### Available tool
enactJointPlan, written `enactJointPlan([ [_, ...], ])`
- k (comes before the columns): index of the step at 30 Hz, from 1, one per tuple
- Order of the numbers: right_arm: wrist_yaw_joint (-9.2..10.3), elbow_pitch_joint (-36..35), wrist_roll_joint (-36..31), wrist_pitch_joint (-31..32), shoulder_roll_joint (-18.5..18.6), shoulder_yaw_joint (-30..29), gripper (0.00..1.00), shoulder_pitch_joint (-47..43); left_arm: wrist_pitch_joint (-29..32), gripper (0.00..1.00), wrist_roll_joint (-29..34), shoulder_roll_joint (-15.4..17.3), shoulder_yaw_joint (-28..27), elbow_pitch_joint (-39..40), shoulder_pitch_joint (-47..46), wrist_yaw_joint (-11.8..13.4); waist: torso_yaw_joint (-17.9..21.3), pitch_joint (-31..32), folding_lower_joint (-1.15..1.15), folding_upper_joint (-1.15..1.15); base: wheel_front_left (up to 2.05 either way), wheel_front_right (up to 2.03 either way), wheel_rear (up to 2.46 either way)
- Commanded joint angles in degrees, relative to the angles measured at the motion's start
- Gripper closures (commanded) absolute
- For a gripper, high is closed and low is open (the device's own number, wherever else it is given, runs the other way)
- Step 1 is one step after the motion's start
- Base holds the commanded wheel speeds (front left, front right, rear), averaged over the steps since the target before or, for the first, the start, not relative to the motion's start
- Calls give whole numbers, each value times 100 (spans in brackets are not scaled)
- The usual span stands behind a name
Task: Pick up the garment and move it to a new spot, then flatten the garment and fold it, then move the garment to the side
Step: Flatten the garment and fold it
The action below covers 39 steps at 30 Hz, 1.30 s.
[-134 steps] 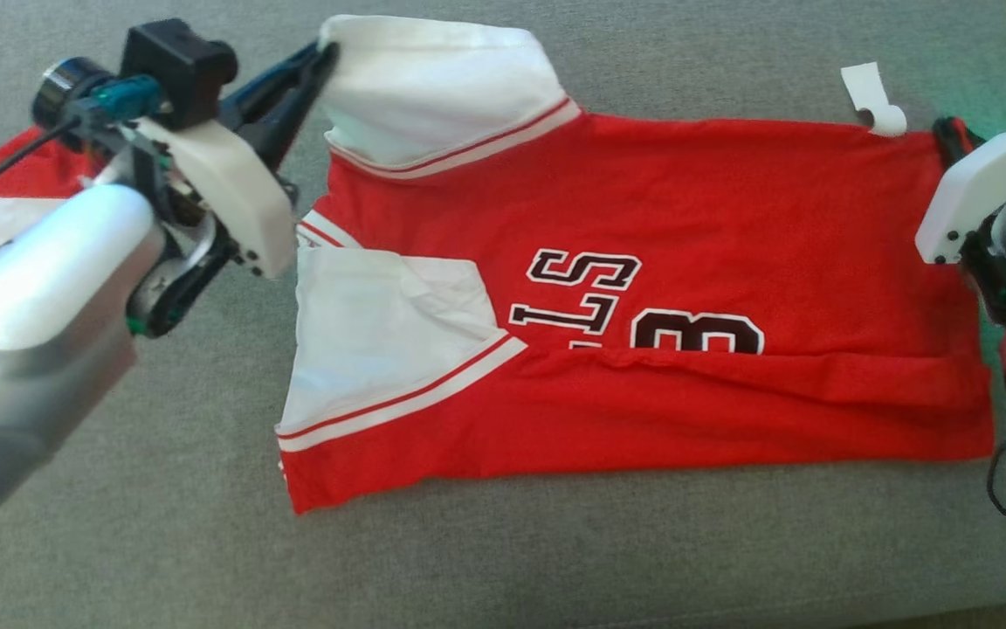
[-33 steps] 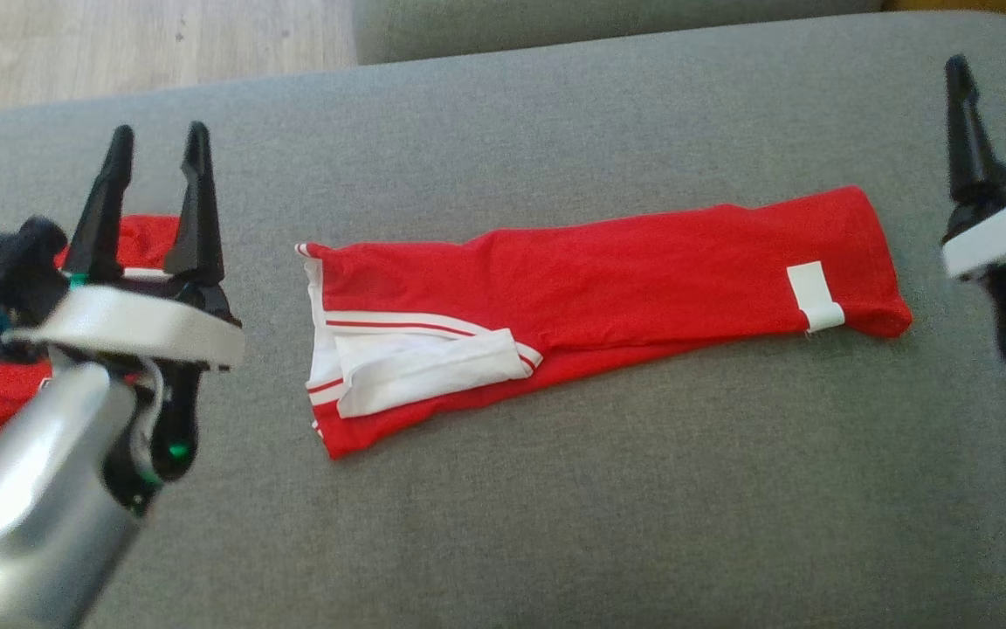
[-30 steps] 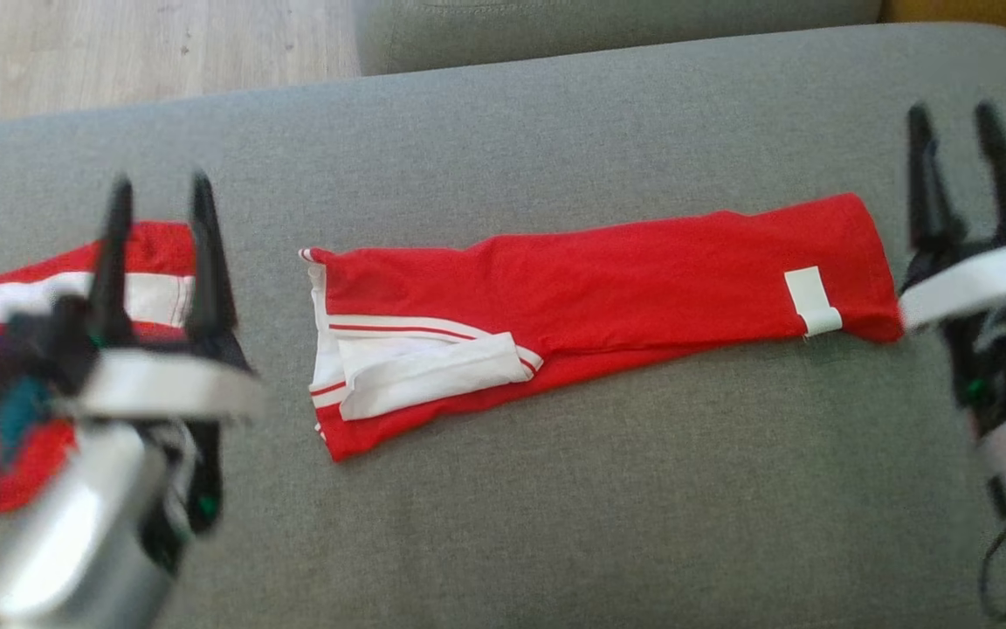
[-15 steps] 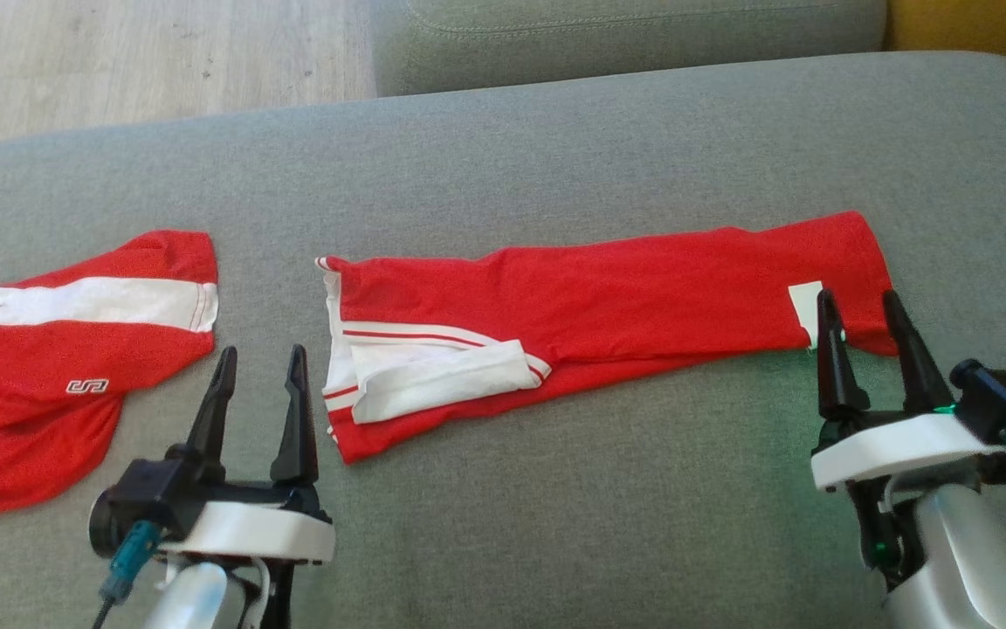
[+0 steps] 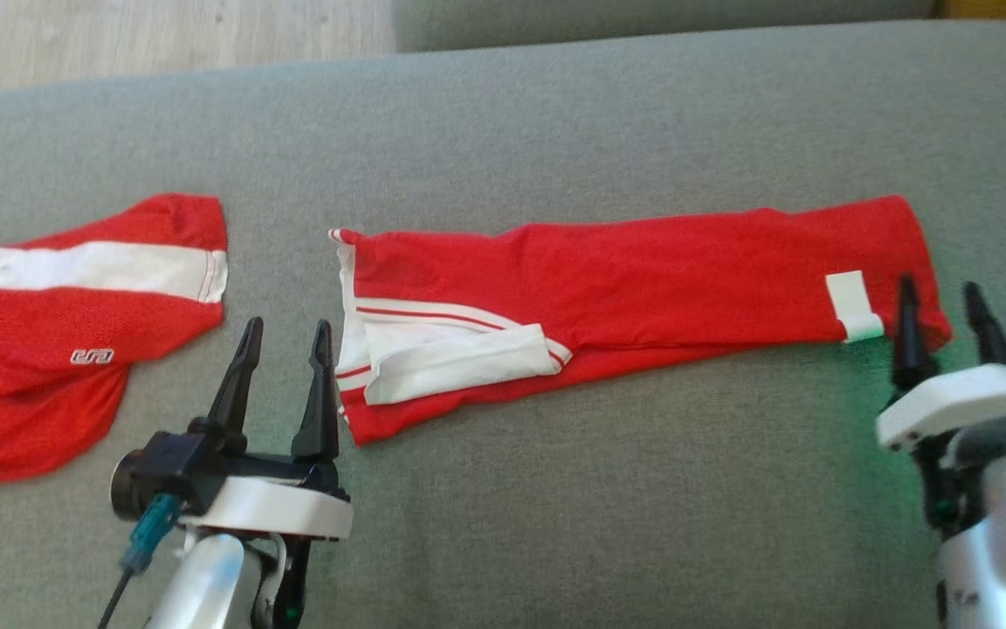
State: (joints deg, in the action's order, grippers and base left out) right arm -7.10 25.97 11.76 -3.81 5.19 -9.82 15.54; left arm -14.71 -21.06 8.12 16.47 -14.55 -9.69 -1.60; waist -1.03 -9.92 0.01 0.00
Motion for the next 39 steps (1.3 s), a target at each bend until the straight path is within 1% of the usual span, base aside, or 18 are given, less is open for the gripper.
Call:
enactJointPlan([
  [1, -39, 1, -172, 123, -49, -149, 0, 355, -29, 0, 65, 4, -257, 120, -243, -41, -86, -152, -1, 0, 0, 0, 0],
  [4, -39, 466, -539, 486, -165, -808, 0, 632, -29, 0, 136, -68, -308, 39, -310, -133, -162, -295, -1, 0, 0, 0, 0],
  [8, -39, 827, -883, 554, -223, -1377, 0, 937, -29, 0, 224, -147, -351, -32, -410, -239, -243, -479, -1, 0, 0, 0, 0],
  [11, -39, 1254, -700, 552, -228, -1351, 0, 1138, -29, 0, 274, -196, -409, -63, -470, -296, -268, -576, -1, 0, 0, 0, 0],
  [16, -39, 1880, -457, 546, -230, -1075, 0, 1348, -29, 0, 357, -258, -501, -115, -530, -366, -239, -656, -1, 0, 0, 0, 0],
  [21, -39, 2239, -349, 477, -230, -900, 0, 1447, -29, 0, 415, -299, -570, -158, -570, -405, -194, -660, -1, 0, 0, 0, 0],
  [22, -39, 2312, -328, 455, -230, -861, 59, 1467, -29, 0, 428, -307, -588, -167, -575, -413, -180, -653, -1, 0, 0, 0, 0],
  [23, -39, 2376, -314, 424, -230, -822, 100, 1483, -29, 0, 441, -313, -607, -173, -575, -421, -164, -641, -1, 0, 0, 0, 0],
  [27, -39, 2475, -318, 222, -231, -768, 100, 1530, -29, 0, 497, -331, -675, -199, -559, -453, -95, -573, -1, 0, 0, 0, 0],
  [31, -39, 2368, -570, -7, -231, -974, 100, 1511, -29, 0, 541, -351, -718, -223, -484, -479, -18, -444, -1, 0, 0, 0, 0],
  [34, -39, 2197, -799, -74, -211, -1304, 100, 1450, -29, 0, 567, -369, -732, -249, -426, -495, 27, -319, -1, 0, 0, 0, 0],
  [39, -39, 1878, -1175, -67, 79, -2046, 100, 1350, -29, 0, 601, -396, -781, -247, -311, -513, 81, -116, -1, 0, 0, 0, 0],
])
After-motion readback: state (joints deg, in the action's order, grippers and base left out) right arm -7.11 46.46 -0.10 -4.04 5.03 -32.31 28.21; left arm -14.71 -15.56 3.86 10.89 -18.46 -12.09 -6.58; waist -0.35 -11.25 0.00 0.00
